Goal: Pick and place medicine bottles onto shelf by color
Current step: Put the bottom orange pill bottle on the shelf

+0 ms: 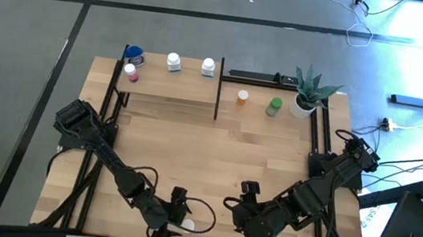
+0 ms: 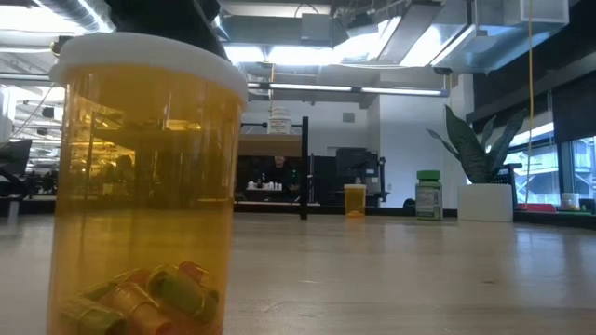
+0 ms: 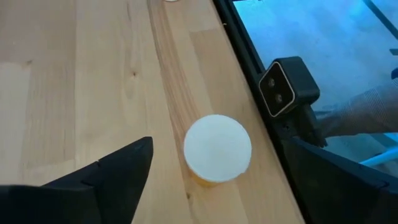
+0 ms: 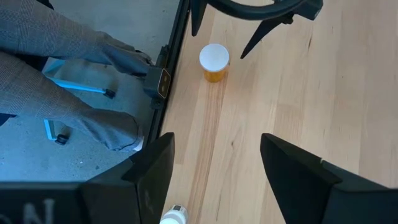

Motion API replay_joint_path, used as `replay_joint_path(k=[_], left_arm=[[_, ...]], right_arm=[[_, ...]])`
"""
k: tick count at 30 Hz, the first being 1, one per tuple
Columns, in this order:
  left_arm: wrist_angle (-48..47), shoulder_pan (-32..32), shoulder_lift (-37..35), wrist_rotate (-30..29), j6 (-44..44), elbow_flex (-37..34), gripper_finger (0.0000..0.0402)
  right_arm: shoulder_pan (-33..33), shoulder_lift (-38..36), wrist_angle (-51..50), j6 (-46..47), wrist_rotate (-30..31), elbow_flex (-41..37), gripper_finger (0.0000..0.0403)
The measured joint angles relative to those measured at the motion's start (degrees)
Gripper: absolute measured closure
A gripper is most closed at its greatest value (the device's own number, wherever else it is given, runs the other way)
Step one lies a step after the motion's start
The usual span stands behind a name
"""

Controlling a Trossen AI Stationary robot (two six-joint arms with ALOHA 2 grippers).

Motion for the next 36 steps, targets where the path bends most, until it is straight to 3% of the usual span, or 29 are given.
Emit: replay_joint_path(k=[6,36], left_arm=[[0.1,0.2,0.0,-0.1,0.2,0.0,0.002],[1.9,1.0,4.6,1.4,0.0,0.1,0.0019]], right_arm=[[0.0,0.0,0.0,0.0,0.0,0.0,0.0163],[0.0,0.0,0.5,-0.1,0.0,0.0,0.0163]])
